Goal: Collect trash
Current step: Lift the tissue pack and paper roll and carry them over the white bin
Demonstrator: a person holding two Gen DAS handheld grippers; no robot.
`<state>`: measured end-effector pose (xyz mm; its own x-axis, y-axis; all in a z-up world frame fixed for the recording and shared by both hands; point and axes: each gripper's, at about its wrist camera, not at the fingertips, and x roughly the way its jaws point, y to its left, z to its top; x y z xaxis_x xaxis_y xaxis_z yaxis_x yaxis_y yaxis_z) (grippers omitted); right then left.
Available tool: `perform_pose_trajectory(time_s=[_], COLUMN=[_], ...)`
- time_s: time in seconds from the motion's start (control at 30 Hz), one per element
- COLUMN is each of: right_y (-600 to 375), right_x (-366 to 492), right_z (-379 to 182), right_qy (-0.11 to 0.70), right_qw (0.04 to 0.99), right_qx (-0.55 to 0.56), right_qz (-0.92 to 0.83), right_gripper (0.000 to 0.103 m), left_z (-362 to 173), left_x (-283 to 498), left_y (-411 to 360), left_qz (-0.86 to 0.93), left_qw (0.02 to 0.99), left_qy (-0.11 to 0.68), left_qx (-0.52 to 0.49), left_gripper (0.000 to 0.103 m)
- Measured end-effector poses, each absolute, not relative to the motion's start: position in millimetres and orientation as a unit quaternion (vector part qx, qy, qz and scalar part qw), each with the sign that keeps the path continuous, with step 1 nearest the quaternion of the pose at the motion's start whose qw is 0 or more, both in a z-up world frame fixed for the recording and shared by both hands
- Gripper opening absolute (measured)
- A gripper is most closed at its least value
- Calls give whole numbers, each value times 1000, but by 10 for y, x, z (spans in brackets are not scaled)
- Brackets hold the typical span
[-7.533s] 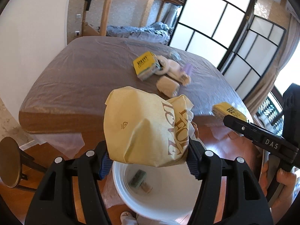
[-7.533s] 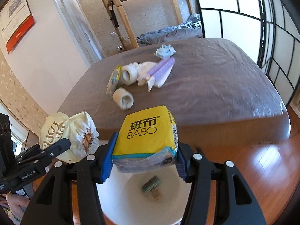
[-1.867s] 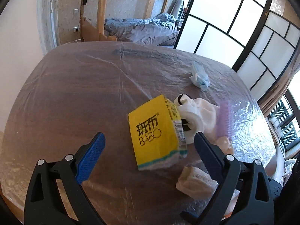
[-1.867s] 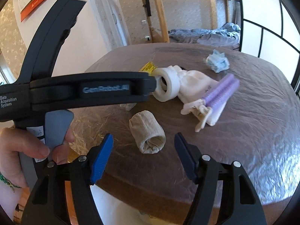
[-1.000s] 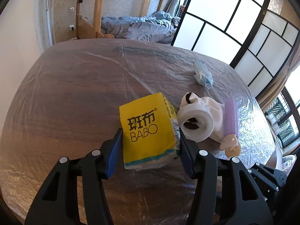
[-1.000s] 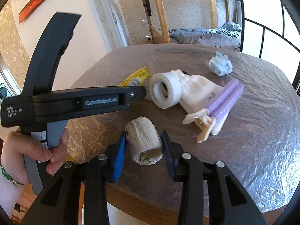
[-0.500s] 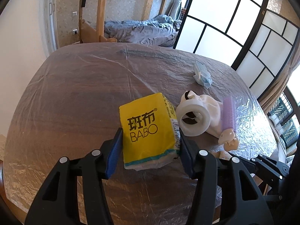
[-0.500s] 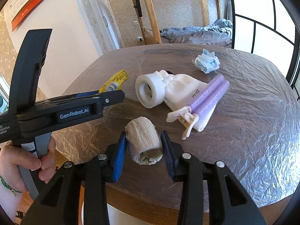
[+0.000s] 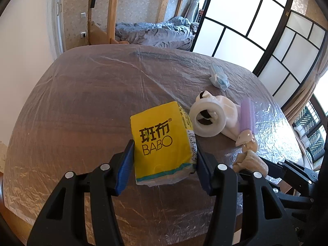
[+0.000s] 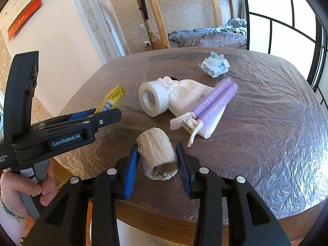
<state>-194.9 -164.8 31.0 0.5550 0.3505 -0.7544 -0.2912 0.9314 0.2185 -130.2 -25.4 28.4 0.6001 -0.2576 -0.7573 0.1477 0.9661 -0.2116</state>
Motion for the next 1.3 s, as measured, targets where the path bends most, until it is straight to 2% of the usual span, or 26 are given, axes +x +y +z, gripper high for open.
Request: perform_pose_trajectory(time_s=[1.3], right_y=[-1887], right_x=[-2331], right_z=[369], right_qy=[436], right_qw=[890], right_qx=[55], right_qz=[120], right_gripper=[37], left_z=[262], left_x=[-1870], left_y=[-311], left_qz=[-146], left_qw=[889], left_qy=[432], left_qx=[-47], left_gripper=[56])
